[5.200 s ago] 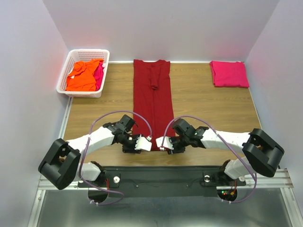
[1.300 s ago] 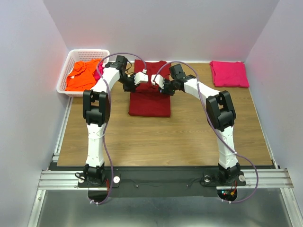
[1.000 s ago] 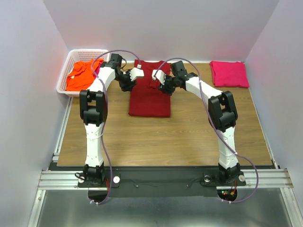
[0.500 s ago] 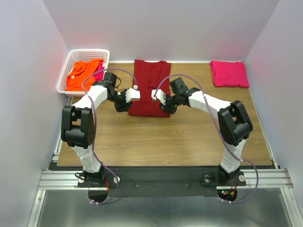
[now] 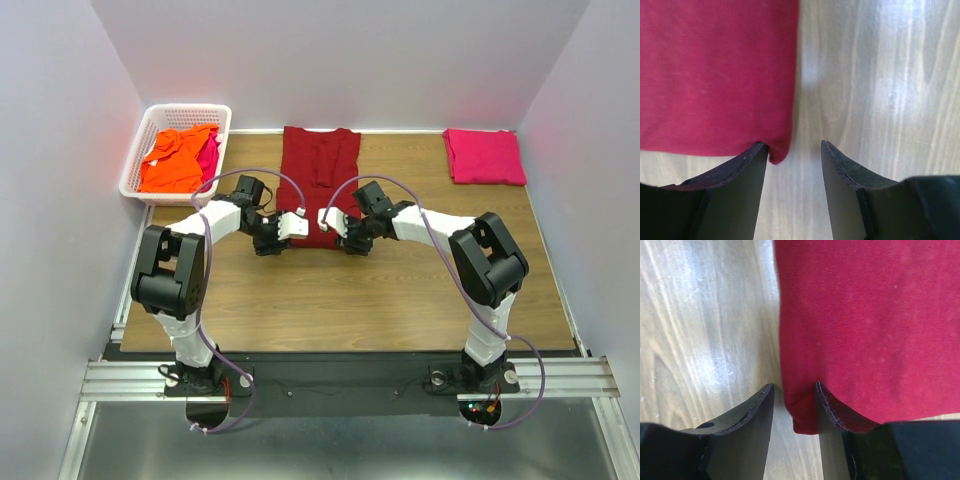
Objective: Fold and stack the t-shirts
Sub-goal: Fold the tshirt
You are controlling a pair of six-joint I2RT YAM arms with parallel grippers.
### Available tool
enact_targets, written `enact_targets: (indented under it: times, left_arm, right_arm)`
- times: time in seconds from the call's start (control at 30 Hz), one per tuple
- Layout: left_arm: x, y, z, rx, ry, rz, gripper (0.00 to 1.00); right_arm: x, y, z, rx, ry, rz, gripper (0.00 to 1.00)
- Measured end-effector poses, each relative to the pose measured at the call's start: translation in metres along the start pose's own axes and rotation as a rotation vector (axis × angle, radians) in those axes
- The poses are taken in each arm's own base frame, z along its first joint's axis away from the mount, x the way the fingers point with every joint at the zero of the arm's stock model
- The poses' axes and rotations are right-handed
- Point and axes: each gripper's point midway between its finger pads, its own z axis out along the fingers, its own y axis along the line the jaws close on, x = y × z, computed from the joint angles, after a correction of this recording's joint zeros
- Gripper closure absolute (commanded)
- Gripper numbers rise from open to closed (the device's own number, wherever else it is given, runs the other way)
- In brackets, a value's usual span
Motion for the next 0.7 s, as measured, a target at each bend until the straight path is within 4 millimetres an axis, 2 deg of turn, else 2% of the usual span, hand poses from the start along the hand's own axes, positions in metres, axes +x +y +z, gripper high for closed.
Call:
enact_targets:
  times: [0.4,0.57,0.7]
  left_arm:
    - [-0.015,0.014,-0.021,-0.081,-0.005,0.079,0.43]
    - [-0.014,0.015,-0.018,-0.073,-0.002,0.094,0.42]
    - [-0.009,0.017,-0.007,-0.049,0.005,0.093,0.43]
  right_arm:
    - [0.001,-0.005,0.002,0.034,-0.009,-0.029,0.72]
    - [0.002,-0.007,0.001,0.042,-0.003,-0.041,0.78]
    - [0.003,-0.01,0.001,0.053,0.003,-0.049,0.89]
